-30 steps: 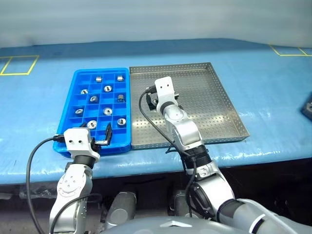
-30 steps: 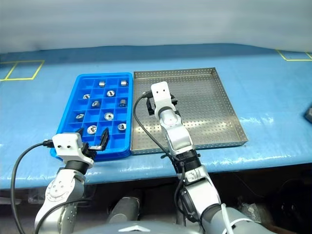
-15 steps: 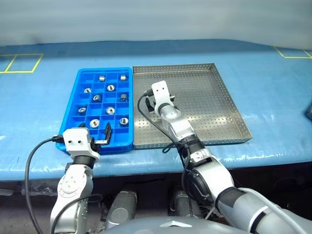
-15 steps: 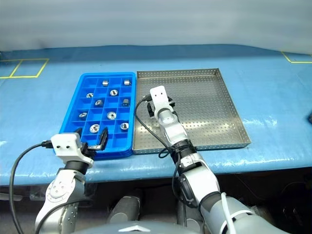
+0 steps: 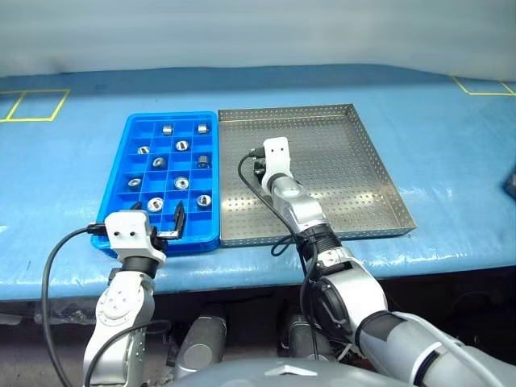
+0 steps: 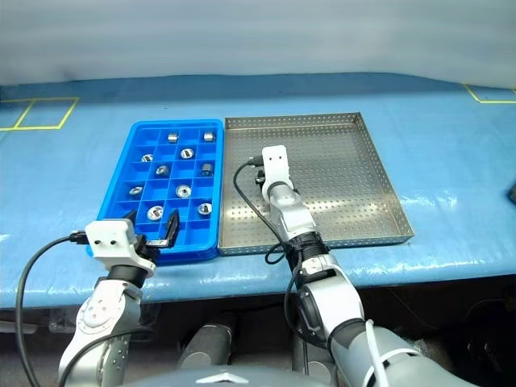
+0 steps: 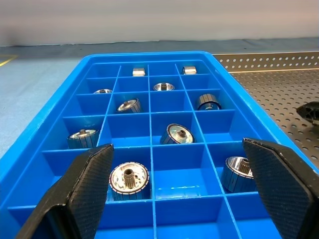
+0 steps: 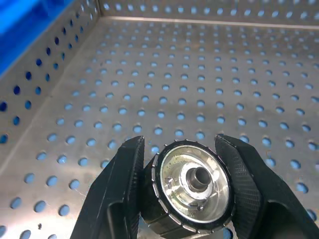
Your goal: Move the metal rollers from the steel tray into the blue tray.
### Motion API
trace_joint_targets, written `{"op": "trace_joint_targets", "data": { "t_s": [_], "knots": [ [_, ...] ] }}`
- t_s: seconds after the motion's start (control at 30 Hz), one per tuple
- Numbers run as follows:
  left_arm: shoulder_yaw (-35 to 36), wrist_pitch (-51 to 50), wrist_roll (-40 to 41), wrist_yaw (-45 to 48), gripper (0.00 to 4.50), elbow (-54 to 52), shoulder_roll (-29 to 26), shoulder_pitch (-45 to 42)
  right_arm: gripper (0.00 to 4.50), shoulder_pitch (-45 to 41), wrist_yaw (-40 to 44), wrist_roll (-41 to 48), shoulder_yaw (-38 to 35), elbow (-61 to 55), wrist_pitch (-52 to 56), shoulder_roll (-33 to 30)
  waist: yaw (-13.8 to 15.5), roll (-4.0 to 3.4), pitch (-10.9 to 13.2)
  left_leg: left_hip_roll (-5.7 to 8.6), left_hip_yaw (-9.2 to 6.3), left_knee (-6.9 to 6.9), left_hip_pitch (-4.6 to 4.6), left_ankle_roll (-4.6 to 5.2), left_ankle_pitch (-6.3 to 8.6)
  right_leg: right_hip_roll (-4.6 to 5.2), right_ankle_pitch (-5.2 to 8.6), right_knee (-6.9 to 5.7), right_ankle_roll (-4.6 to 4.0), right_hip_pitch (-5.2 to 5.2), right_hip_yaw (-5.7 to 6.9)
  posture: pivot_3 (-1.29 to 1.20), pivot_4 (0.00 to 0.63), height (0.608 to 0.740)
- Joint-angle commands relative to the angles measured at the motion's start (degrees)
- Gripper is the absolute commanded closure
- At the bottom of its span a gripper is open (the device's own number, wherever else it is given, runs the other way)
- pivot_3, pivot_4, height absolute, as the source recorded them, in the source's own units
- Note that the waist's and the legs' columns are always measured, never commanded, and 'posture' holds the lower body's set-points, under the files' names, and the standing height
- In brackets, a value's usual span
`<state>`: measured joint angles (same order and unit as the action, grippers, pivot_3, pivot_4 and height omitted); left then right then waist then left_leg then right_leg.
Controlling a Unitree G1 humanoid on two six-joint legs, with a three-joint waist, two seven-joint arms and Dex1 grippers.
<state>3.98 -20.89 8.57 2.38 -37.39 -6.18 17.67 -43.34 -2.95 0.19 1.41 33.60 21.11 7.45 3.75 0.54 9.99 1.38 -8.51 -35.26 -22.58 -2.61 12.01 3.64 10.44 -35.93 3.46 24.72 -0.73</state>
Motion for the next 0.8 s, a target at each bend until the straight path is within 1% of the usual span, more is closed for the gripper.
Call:
{"op": "trace_joint_targets", "data": {
  "t_s": [0.03,0.17,0.3,0.37,0.47,0.63,0.8],
  "knots": [
    [0.26,0.42,-0.94,-0.6,0.0,-3.63,-0.08,0.4,2.61,0.51,3.32,0.62,4.07,-10.97,3.9,2.62,-0.02,-0.01,0.0,0.0,0.0,0.0,0.0,0.0,0.0,0.0,0.0,0.0,0.0,0.01,0.0,0.32,0.15,0.74],
    [0.79,1.22,-2.57,-1.41,0.0,-4.37,0.01,1.37,2.61,1.42,8.53,1.52,10.64,-20.93,9.41,3.54,0.09,-0.02,0.01,-0.01,-0.02,0.0,0.01,0.0,0.0,-0.01,0.02,-0.03,-0.03,0.01,0.02,0.34,0.15,0.74],
    [1.93,4.17,-4.37,-1.64,0.0,-5.68,-0.43,4.21,2.61,2.31,12.3,3.64,15.27,-26.66,13.03,4.75,0.42,-0.01,0.01,-0.01,-0.03,0.02,0.0,0.0,0.0,-0.01,0.03,-0.02,-0.04,0.02,0.02,0.36,0.15,0.74],
    [2.62,6.0,-4.82,-1.47,0.0,-6.48,-0.3,6.09,2.61,3.09,12.76,5.79,15.97,-28.17,15.16,6.17,0.93,-0.01,0.01,-0.01,-0.03,0.03,-0.01,0.0,0.0,0.0,0.04,-0.01,-0.06,0.03,0.02,0.38,0.15,0.74],
    [3.93,9.94,-3.72,-0.69,0.0,-8.15,0.83,11.18,2.61,5.6,13.69,6.24,21.14,-29.59,16.14,6.55,1.73,0.0,0.0,-0.01,-0.03,0.02,-0.01,-0.01,0.01,0.01,0.05,0.0,-0.05,0.03,0.03,0.4,0.15,0.74],
    [3.15,12.87,-1.86,2.01,0.0,-8.75,0.88,16.25,2.61,9.19,14.34,6.87,25.54,-31.09,17.3,5.61,3.02,0.01,0.01,-0.01,-0.03,0.06,-0.13,-0.02,0.03,0.04,0.08,0.0,-0.09,0.16,0.05,0.43,0.15,0.74],
    [1.78,13.09,-0.65,4.99,0.0,-9.39,-0.17,20.39,2.61,14.63,17.85,8.44,29.63,-32.8,19.45,3.59,4.14,0.04,-0.01,-0.02,0.0,0.05,-0.2,-0.05,0.05,0.05,0.09,0.01,-0.08,0.22,0.05,0.44,0.15,0.74]
  ]
}}
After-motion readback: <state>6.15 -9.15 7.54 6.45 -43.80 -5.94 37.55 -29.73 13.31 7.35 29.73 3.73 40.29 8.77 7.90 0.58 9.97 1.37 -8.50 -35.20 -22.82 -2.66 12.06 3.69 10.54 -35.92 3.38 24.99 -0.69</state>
